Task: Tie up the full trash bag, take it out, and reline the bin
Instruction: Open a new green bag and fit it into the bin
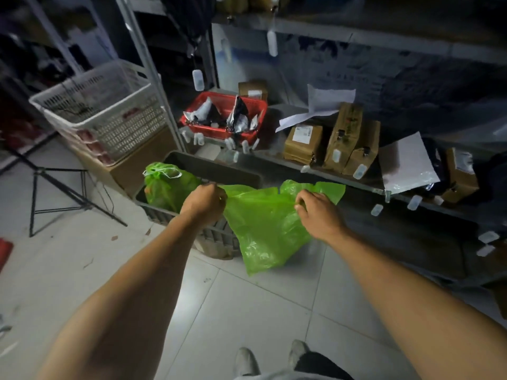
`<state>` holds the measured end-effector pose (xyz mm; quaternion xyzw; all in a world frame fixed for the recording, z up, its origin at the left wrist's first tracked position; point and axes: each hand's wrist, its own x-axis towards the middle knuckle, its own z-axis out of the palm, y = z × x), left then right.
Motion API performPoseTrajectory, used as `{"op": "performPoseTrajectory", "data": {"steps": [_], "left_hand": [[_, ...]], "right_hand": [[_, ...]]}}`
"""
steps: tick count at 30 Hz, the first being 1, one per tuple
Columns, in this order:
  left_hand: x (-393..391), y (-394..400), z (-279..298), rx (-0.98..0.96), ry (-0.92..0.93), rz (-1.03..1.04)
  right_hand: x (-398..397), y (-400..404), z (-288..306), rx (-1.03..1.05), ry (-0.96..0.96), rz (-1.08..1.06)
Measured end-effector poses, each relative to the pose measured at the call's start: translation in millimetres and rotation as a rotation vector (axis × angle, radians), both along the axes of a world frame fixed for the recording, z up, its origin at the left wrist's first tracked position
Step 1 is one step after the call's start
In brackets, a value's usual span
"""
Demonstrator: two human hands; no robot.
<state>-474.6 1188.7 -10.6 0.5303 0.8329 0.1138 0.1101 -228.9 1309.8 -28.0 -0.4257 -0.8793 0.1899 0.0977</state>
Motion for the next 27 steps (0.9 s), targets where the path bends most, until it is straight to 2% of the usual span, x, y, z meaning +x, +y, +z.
{"op": "performPoseTrajectory", "data": {"steps": [9, 15, 27], "left_hand": [[15.1, -55.5, 8.4, 0.0, 0.074, 0.221], [36.9, -114.0, 10.3, 0.009, 0.155, 0.457], [54.1, -296.1, 18.0, -0.064, 0.19, 0.868]], "right_hand": [[-24.6, -4.0, 12.7, -0.013, 0.015, 0.286], [-46.6, -17.4, 9.1, -0.034, -0.008, 0.487], [-126.5, -143.4, 27.0, 0.02, -0.004, 0.89]]}}
